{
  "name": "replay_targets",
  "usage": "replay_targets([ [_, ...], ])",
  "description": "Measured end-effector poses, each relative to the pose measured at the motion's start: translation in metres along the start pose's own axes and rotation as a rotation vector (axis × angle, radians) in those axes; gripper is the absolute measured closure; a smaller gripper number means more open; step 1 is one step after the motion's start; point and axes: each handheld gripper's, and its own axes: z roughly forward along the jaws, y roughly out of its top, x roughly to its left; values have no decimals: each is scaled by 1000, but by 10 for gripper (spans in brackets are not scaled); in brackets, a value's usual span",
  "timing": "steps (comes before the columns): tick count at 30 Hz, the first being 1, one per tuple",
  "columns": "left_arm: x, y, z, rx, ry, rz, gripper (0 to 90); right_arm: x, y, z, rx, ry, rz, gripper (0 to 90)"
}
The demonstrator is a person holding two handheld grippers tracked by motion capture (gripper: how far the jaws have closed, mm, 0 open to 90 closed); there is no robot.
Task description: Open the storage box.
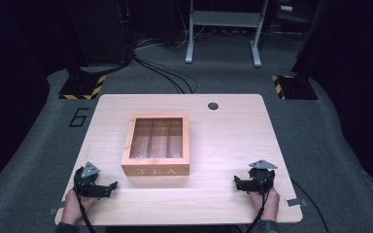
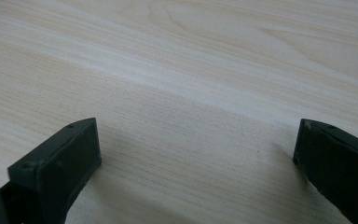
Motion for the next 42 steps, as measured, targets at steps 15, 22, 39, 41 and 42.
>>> replay_targets([
  [15, 1, 0, -1, 8, -10, 0, 25, 0, 0, 0, -1, 2, -2, 3],
  [22, 5, -1, -3, -11, -24, -20, 36, 0, 0, 0, -1, 4, -3, 6],
  [39, -6, 28, -22, -97, -113, 5, 111, 1, 0, 0, -2, 5, 11, 11],
  [41, -8, 31, -23, -112, -120, 11, 172, 1, 0, 0, -3, 6, 10, 12],
  [42, -8, 32, -23, -113, -129, 25, 204, 1, 0, 0, -1, 5, 6, 12],
])
